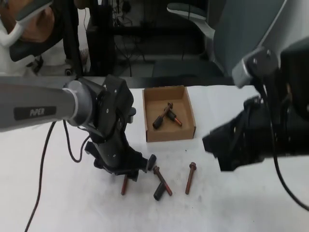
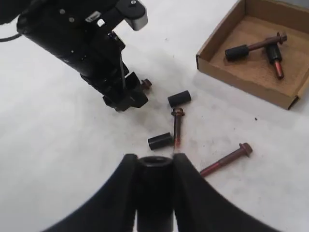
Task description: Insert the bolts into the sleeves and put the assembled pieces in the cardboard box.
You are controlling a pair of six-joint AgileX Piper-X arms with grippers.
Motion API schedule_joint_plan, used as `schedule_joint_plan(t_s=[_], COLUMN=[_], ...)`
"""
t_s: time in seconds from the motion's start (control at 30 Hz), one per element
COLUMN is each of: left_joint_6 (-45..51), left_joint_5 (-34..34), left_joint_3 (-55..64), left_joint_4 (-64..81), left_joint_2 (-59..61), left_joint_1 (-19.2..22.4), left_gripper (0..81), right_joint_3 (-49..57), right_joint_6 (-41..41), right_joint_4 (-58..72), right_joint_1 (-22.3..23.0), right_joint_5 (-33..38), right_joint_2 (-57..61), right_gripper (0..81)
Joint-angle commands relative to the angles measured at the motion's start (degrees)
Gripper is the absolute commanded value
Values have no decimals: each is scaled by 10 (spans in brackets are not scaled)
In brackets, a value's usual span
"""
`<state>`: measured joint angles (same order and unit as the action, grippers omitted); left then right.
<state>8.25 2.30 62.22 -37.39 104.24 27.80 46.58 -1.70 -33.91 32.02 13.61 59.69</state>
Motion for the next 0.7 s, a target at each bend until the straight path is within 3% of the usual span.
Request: schedule_joint_plan(t_s=[0.0,0.13,0.4,0.47,0.53,0.63,0.67], left_joint_6=[21,30,59,59,59,58,54], left_joint_5=[-9,-9,-5,-5,-5,-5,-5], left_joint_3=[2,2,2,2,2,2,2], left_joint_4=[7,8,33,35,39,51,57], left_joint_2=[14,23,36,40,44,46,46], left_joint_1=[1,1,3,3,3,3,3], left_gripper=[559,391,381,344,256,7,17], right_joint_3=[-8,-14,-14,-14,-14,-31,-44], right_joint_6=[-8,-12,-25,-15,-4,9,8], right_joint_4=[14,42,63,63,64,85,111], right_joint_1=[3,12,42,61,82,121,136], right_joint_5=[9,23,39,39,39,30,25], right_joint_2=[-7,-7,-7,-7,-7,-12,-17], right_gripper=[0,0,0,0,0,0,0])
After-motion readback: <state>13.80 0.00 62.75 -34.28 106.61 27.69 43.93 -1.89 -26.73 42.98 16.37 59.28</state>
